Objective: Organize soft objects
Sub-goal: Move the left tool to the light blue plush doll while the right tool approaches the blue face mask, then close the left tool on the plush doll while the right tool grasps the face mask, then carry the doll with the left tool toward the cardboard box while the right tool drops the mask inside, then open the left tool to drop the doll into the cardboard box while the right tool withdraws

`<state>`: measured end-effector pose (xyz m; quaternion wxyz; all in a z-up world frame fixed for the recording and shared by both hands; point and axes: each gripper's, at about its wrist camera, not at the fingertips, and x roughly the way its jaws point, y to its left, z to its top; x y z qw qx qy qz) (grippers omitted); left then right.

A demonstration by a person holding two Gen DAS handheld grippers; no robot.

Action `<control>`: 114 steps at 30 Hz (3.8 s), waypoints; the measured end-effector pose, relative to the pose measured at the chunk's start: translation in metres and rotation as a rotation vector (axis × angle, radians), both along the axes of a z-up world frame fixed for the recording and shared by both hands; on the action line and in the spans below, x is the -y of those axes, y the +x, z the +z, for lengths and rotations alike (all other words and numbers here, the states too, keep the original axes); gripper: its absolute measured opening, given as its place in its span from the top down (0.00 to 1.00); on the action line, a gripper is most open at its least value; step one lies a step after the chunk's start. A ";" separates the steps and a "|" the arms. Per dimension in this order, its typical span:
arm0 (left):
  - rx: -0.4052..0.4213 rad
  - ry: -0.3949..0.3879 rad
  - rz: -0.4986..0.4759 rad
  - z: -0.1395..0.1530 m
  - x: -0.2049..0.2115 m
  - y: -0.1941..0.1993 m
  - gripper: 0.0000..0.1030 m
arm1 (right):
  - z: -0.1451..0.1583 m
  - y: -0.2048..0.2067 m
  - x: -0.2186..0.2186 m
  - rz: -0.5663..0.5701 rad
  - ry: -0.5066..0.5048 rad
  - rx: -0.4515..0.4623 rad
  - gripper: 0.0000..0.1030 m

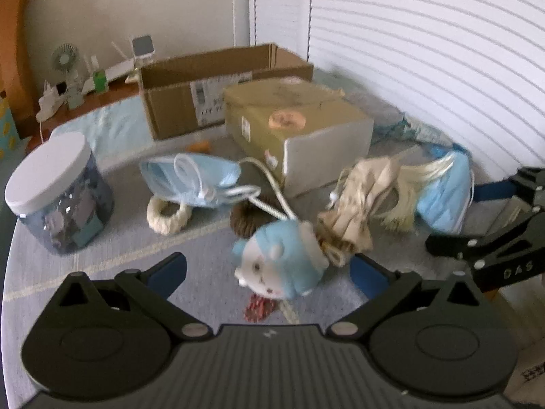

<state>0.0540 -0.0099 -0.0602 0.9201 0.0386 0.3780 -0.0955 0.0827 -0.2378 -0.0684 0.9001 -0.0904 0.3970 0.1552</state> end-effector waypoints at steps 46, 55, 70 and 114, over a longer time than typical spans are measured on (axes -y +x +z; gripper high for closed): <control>-0.006 0.047 -0.128 0.037 -0.030 -0.026 0.45 | 0.069 -0.013 -0.008 0.049 -0.040 0.094 0.29; 0.033 0.028 -0.111 0.050 -0.052 -0.022 0.45 | 0.100 0.031 -0.042 0.111 -0.017 0.161 0.28; 0.053 0.027 -0.047 0.066 -0.084 0.006 0.46 | 0.118 0.181 -0.108 0.187 -0.015 0.191 0.28; 0.105 0.140 -0.116 0.121 -0.038 0.124 0.45 | 0.099 0.043 -0.036 0.095 0.150 0.176 0.00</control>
